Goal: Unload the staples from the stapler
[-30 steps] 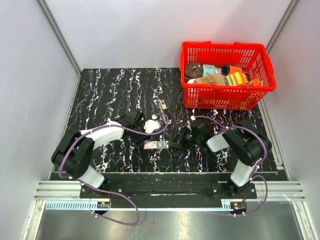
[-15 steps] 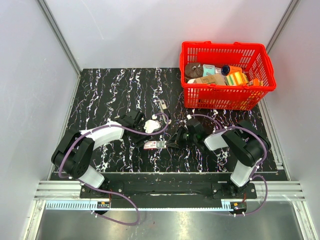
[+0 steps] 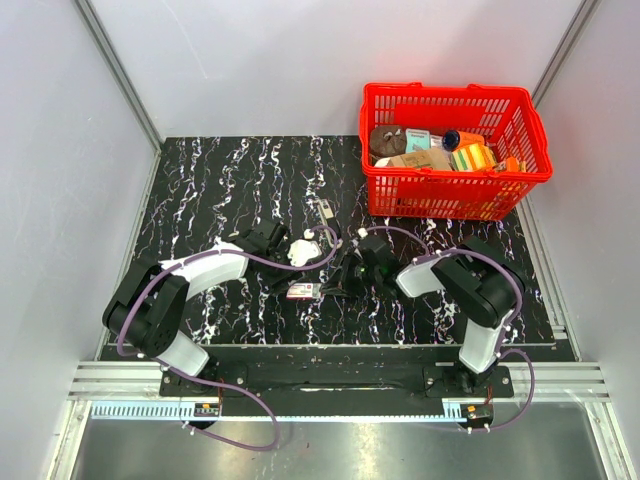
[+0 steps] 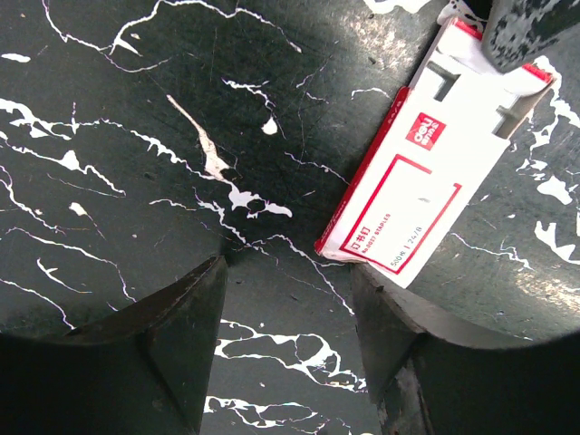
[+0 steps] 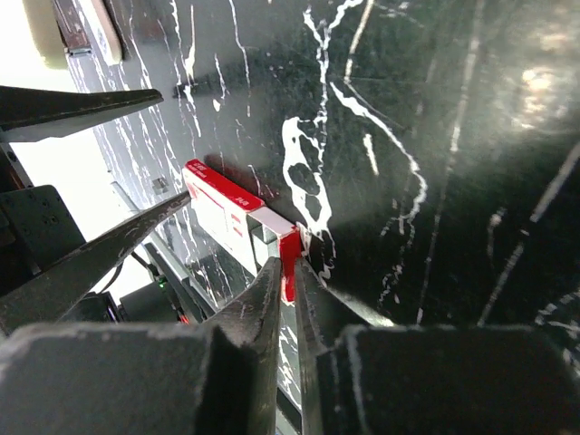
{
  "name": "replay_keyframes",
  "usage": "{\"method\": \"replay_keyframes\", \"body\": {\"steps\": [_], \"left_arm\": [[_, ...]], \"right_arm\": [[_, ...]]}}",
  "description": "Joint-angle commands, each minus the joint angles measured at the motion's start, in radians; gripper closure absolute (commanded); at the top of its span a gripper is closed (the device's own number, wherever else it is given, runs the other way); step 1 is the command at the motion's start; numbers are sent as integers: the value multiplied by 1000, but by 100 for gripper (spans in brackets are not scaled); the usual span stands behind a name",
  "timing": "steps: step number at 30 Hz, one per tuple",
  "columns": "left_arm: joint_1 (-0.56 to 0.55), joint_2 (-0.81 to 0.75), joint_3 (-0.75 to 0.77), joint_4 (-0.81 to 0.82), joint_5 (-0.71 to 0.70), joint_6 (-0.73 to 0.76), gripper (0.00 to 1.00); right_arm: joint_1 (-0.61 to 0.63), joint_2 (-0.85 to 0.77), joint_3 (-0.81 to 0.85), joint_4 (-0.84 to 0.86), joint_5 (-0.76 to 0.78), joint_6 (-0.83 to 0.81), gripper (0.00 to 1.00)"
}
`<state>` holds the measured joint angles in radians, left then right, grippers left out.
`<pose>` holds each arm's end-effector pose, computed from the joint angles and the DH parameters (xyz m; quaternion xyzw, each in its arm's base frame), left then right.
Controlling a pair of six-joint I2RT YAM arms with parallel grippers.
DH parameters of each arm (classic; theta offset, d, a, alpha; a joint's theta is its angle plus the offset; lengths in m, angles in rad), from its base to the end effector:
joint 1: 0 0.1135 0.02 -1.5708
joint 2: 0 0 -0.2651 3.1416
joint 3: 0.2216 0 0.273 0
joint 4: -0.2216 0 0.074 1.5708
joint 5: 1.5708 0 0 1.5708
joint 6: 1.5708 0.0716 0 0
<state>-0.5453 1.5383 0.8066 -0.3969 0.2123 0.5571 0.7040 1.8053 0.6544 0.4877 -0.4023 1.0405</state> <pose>0.2583 -0.1743 0.1150 0.5279 0.8143 -0.1021 0.2187 0.2526 0.2513 0.0665 0.0611 0.8829 0.4444 0.1387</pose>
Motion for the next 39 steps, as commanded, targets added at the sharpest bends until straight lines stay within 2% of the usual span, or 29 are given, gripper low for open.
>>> {"method": "replay_keyframes", "body": {"steps": [1, 7, 17, 24, 32, 34, 36, 37, 39], "left_arm": [[-5, -14, -3, 27, -19, 7, 39], [-7, -14, 0, 27, -24, 9, 39], [-15, -4, 17, 21, -30, 12, 39], [-15, -7, 32, -6, -22, 7, 39], [-7, -90, 123, -152, 21, -13, 38], [-2, -133, 149, -200, 21, -14, 37], [11, -187, 178, -244, 16, -19, 35], [24, -210, 198, -267, 15, -22, 34], [54, -256, 244, -324, 18, -29, 30]], "right_arm": [[28, 37, 50, 26, 2, -17, 85], [45, 71, 60, 89, -10, -5, 84], [54, 108, 47, 184, -53, 7, 74], [54, 56, 30, 102, -26, -31, 69], [49, -90, 76, -285, 117, -177, 39], [46, -139, 82, -375, 166, -212, 27], [46, -197, 99, -467, 219, -250, 4], [46, -228, 112, -533, 244, -272, 1], [46, -297, 148, -622, 293, -316, 1]]}}
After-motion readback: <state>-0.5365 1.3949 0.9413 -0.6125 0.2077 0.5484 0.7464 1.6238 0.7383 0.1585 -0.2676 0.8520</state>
